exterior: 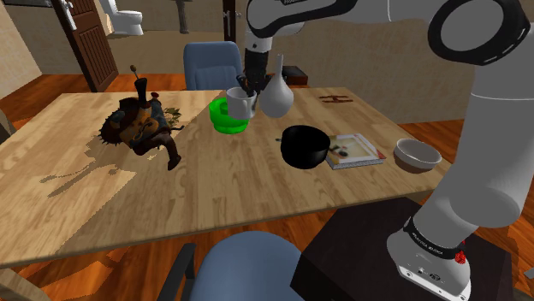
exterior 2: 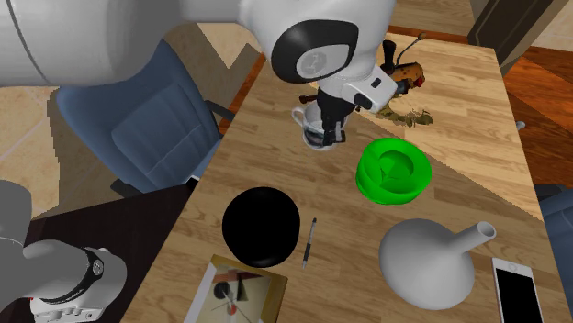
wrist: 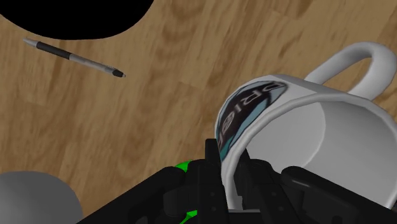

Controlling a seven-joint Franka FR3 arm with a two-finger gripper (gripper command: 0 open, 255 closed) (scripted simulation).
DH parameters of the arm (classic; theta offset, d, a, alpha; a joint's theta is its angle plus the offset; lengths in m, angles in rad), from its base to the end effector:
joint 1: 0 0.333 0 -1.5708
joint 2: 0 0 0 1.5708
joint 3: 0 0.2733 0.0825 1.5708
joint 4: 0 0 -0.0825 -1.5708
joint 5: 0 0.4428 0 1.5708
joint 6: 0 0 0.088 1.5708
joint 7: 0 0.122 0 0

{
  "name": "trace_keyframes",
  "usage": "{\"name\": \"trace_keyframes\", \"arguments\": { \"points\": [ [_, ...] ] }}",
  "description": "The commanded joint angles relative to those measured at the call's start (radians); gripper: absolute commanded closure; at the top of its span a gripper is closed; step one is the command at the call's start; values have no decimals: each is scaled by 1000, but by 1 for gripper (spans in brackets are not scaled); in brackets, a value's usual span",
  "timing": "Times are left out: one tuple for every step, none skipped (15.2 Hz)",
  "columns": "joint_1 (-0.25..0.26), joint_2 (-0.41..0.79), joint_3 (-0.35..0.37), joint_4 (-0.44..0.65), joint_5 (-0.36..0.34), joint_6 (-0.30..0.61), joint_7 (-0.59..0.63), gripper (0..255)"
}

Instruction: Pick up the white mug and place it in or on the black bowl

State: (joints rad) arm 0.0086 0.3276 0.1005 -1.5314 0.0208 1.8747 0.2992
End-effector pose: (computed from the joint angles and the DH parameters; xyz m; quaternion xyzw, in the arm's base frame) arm 0.7001 0.0727 0.3990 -0.9945 0.1007 -0.0032 0.0273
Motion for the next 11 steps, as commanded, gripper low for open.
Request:
{"name": "trace_keyframes", "arguments": {
  "points": [
    [-1,-1,0,22,0,-24,-1,255],
    [-11,-42,-3,-34,5,-8,-14,255],
    [-20,-81,-6,-87,10,5,-27,255],
    [-29,-119,-10,-138,15,17,-40,255],
    [-37,-156,-14,-187,20,28,-54,255],
    [-46,-193,-19,-233,24,37,-68,255],
    [-53,-228,-24,-277,28,45,-82,255],
    [-61,-263,-30,-320,31,52,-97,255],
    [-68,-298,-36,-360,34,58,-112,255],
    [-75,-332,-43,-400,37,63,-127,255],
    [-82,-365,-50,-438,39,67,-142,255]
  ]
}}
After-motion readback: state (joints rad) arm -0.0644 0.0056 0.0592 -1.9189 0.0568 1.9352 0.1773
